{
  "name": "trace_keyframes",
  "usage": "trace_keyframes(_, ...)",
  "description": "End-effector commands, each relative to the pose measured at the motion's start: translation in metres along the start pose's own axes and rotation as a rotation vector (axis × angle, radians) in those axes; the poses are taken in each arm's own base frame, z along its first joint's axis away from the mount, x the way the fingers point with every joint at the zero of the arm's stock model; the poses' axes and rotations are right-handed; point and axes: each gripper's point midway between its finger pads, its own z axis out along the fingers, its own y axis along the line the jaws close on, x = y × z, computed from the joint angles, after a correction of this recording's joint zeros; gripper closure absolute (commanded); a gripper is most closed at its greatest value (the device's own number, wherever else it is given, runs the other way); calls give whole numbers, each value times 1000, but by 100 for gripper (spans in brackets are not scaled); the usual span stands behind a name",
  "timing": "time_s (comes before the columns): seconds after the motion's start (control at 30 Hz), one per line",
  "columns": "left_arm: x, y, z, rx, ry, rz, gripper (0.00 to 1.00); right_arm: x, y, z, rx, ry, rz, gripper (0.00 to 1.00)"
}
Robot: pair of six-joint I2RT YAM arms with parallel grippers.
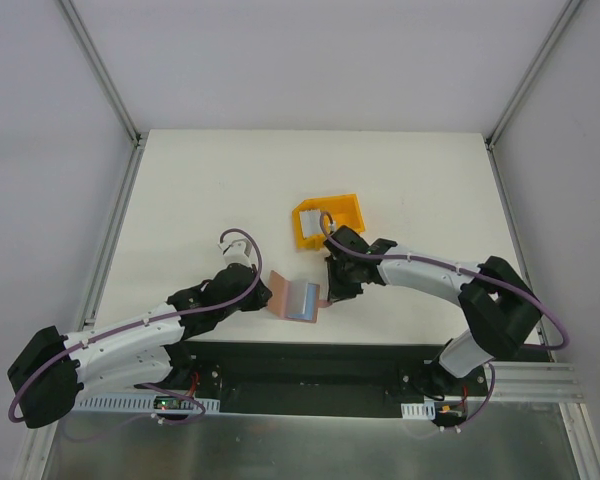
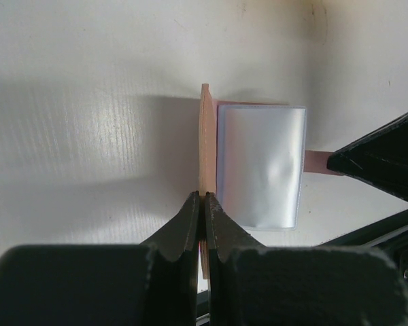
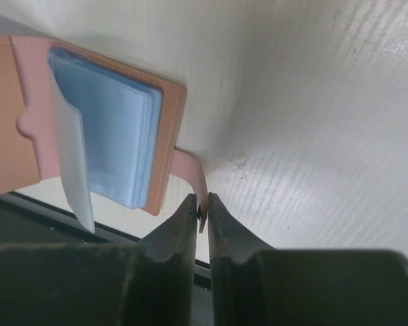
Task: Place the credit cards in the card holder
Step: Open the card holder at the center of the board.
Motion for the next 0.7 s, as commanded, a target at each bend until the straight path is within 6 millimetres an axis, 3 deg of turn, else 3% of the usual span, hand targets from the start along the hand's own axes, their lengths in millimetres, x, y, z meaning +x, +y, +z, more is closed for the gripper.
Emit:
trace_keyframes(0.0, 7, 8, 1, -22, 22, 13, 100, -2, 13, -7, -76, 2, 7, 90)
trace_keyframes(0.1, 8, 9, 2, -28, 24, 16, 100, -6, 18, -12, -98, -13, 5, 100)
trace_keyframes(0.2, 10, 10, 3, -36, 31, 16, 100, -14, 26, -26, -130, -58, -7, 99)
trace_keyframes(0.43, 21, 19, 9, -73, 61, -23, 100, -39, 65, -70, -309, -174, -54, 99)
trace_keyframes(0.67, 31, 22, 15, -91, 98, -59, 100, -42, 96, -73, -423, -132, -80, 100)
